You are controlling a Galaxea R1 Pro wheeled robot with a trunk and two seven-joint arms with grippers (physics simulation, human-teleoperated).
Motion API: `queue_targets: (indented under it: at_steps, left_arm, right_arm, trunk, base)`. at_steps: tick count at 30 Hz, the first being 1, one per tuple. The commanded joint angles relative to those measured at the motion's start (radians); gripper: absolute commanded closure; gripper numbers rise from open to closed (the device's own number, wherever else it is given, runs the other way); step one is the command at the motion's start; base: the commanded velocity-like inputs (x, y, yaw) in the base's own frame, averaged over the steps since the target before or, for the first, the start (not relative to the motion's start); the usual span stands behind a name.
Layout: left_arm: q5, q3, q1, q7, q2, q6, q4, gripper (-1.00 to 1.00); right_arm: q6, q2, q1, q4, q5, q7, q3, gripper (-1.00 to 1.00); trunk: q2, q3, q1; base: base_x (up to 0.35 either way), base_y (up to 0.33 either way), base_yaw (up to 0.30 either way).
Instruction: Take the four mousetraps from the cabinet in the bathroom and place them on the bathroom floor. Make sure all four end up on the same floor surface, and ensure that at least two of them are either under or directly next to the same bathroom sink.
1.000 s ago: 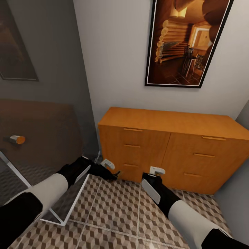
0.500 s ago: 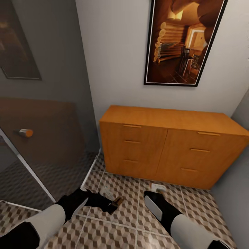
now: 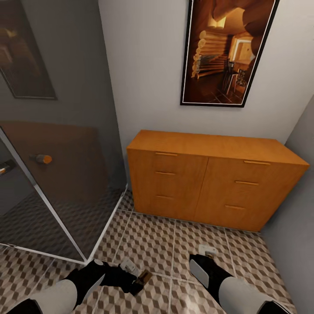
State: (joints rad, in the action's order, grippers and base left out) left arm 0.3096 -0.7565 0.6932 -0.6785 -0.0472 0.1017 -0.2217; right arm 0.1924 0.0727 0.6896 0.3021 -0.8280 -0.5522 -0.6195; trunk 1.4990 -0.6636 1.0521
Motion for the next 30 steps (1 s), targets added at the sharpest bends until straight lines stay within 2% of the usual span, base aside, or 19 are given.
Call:
queue_targets:
  at_steps: [1,4,9,12,16,19,27,29,30]
  left_arm:
    - [0.009,-0.004,-0.007,0.001,-0.001,0.009,-0.003,1.00]
    - [0.009,-0.004,-0.037,0.001,0.004,0.008,-0.002,1.00]
    - [0.007,-0.005,-0.064,0.004,0.000,0.002,0.000,1.00]
    - [0.008,-0.006,-0.076,0.007,0.000,-0.057,0.030,1.00]
    - [0.008,-0.006,-0.083,0.008,0.005,-0.114,0.095,1.00]
    - [0.008,-0.006,-0.095,0.008,0.005,-0.124,0.109,1.00]
    - [0.008,-0.005,-0.144,0.010,0.005,-0.131,0.114,1.00]
    - [0.008,-0.005,-0.173,0.029,0.003,-0.131,0.117,1.00]
    - [0.008,-0.005,-0.180,0.030,0.003,-0.133,0.119,1.00]
  right_arm:
    - [0.001,-0.001,0.001,-0.009,-0.002,0.001,-0.008,1.00]
    - [-0.030,0.000,0.001,-0.079,0.030,0.047,-0.008,1.00]
    - [-0.064,0.001,-0.001,-0.154,0.041,0.081,-0.008,1.00]
    - [-0.130,0.002,-0.016,-0.211,0.042,0.112,-0.008,1.00]
    - [-0.160,0.001,-0.038,-0.244,0.053,0.144,-0.008,1.00]
    - [-0.174,0.001,-0.067,-0.251,0.059,0.150,-0.008,1.00]
    - [-0.269,-0.002,-0.150,-0.260,0.063,0.152,-0.008,1.00]
    - [-0.323,-0.002,-0.199,-0.264,0.100,0.152,-0.008,1.00]
    - [-0.337,-0.002,-0.207,-0.269,0.104,0.152,-0.008,1.00]
  trunk:
    - [0.001,-0.001,0.000]
    - [0.001,-0.001,0.000]
    - [0.001,-0.001,0.000]
    - [0.001,-0.001,0.000]
    - [0.001,-0.001,0.000]
    - [0.001,-0.001,0.000]
    - [0.001,-0.001,0.000]
    - [0.001,-0.001,0.000]
    - [0.001,-0.001,0.000]
  base:
    - [-0.003,0.000,0.000]
    - [-0.001,0.000,0.000]
    - [0.000,0.000,0.000]
    - [0.000,0.000,0.000]
    - [0.000,0.000,0.000]
    - [0.000,0.000,0.000]
    - [0.000,0.000,0.000]
    - [0.000,0.000,0.000]
    - [0.000,0.000,0.000]
